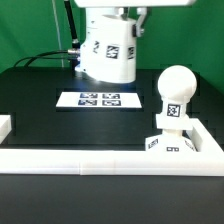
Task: Assemble lamp
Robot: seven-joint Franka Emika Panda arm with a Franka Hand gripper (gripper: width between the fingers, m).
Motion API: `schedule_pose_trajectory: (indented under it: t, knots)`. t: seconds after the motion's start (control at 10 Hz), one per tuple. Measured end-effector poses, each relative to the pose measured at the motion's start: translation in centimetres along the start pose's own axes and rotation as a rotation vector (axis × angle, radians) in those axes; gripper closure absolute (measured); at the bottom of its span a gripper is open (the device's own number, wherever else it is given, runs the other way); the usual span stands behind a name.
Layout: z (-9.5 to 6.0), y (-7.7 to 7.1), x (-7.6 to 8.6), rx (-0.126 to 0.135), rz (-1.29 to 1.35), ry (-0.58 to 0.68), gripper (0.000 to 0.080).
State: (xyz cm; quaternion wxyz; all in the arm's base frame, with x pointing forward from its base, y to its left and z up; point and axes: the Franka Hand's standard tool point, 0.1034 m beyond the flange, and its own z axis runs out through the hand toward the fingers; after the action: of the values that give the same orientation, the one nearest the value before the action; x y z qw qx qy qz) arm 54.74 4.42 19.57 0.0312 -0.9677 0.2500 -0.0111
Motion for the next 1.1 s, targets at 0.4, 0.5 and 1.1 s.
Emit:
schedule_pose_trajectory:
  t: [0.4, 0.5, 1.1]
  knots:
    - [-2.8, -3.8, 0.1, 0.021, 0.018, -0.015, 0.0755]
    - [-3.5, -4.8, 0.2, 0.025, 0.020, -0.016, 0.0755]
    - [-2.3, -8.8, 1.9, 0.024, 0.001, 0.011, 0.0755]
